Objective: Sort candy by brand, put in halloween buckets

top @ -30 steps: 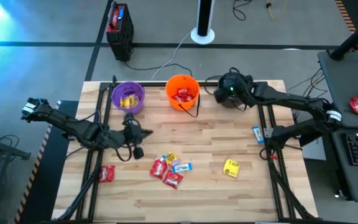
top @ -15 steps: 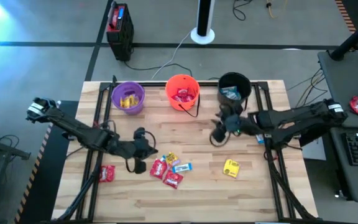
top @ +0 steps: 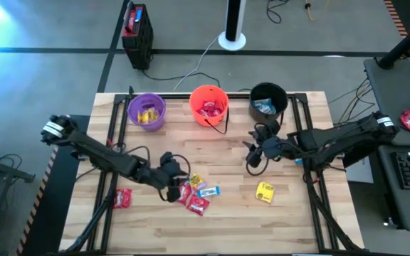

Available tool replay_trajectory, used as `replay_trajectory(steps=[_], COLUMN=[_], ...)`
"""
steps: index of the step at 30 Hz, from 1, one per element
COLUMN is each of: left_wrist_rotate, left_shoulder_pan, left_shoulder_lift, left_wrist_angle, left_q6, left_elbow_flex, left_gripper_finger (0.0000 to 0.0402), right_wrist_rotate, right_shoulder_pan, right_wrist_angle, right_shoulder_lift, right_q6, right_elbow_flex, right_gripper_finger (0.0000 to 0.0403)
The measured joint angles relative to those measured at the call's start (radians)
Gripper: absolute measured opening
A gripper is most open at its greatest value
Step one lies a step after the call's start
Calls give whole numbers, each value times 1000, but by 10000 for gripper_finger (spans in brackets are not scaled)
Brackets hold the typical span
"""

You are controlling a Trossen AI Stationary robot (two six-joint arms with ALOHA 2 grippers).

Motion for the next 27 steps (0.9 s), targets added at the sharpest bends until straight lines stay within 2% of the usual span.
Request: replay_trajectory(steps=[7, 12, 18, 27], left_wrist_rotate=[-2, 0, -10, -26], left_shoulder_pan=[1, 15, 22, 37], left_shoulder_lift=[116, 169, 238, 334], left_wrist_angle=[107, 158, 159, 193], left_q6=[25, 49, 46, -18], left_elbow_flex=[0, 1, 1, 1], left_gripper_finger=[184, 228, 236, 222], right_wrist_rotate=[0, 25, 26, 26], right_shoulder_pan=[0, 0, 0, 0], right_wrist_angle=[2, 11, 17, 42], right_shoulder_lift=[0, 0, 0, 1], right_q6=[18, 60, 88, 99], right_elbow_flex=[-37, -68, -85, -88], right_gripper_finger=[216, 217, 217, 217])
